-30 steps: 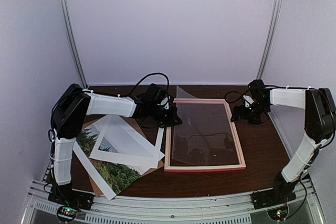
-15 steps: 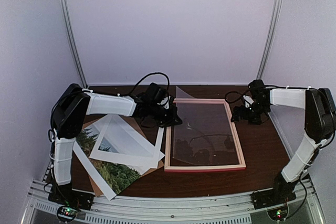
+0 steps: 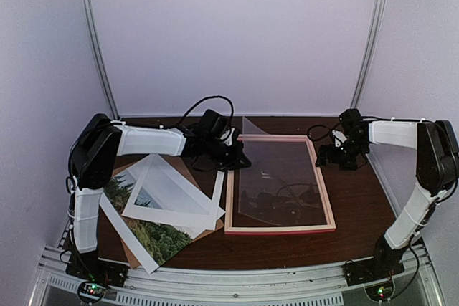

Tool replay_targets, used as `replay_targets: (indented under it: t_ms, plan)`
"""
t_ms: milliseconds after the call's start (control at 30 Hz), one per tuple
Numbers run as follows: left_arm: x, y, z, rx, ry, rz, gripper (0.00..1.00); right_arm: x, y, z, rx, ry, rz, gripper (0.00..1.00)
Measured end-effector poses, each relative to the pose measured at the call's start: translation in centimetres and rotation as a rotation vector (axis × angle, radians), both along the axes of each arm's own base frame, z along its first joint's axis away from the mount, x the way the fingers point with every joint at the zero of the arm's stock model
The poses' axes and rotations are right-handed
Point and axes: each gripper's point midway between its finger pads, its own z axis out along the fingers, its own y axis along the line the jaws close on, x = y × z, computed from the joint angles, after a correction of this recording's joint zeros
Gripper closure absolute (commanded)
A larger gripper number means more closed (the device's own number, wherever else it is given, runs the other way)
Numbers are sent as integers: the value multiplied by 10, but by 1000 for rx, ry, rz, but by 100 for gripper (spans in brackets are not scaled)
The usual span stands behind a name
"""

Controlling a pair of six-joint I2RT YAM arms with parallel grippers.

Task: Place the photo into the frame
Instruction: Place the glass panel in the frame body.

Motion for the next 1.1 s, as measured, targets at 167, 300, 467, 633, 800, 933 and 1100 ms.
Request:
replay_targets:
  t_ms: [167, 300, 467, 633, 800, 933, 1100]
  plan:
    - [-1, -4, 4, -14, 2, -17, 100, 0, 0, 0, 0, 0, 0, 0]
    - [0, -5, 1, -15, 12, -26, 100, 0, 0, 0, 0, 0, 0, 0]
    - [-1, -4, -4, -9, 27, -31, 100, 0, 0, 0, -1, 0, 0, 0]
    - [-4, -5, -6, -12, 36, -44, 100, 0, -1, 0, -7, 0, -3, 0]
    - [-5, -5, -6, -9, 39, -49, 100, -1, -3, -1, -15, 3, -7, 0]
    - [-5, -4, -7, -3, 39, -50, 100, -2, -6, -2, -29, 7, -13, 0]
    - [-5, -3, -9, 6, 38, -51, 100, -5, -10, 1, -47, 2, -25, 0]
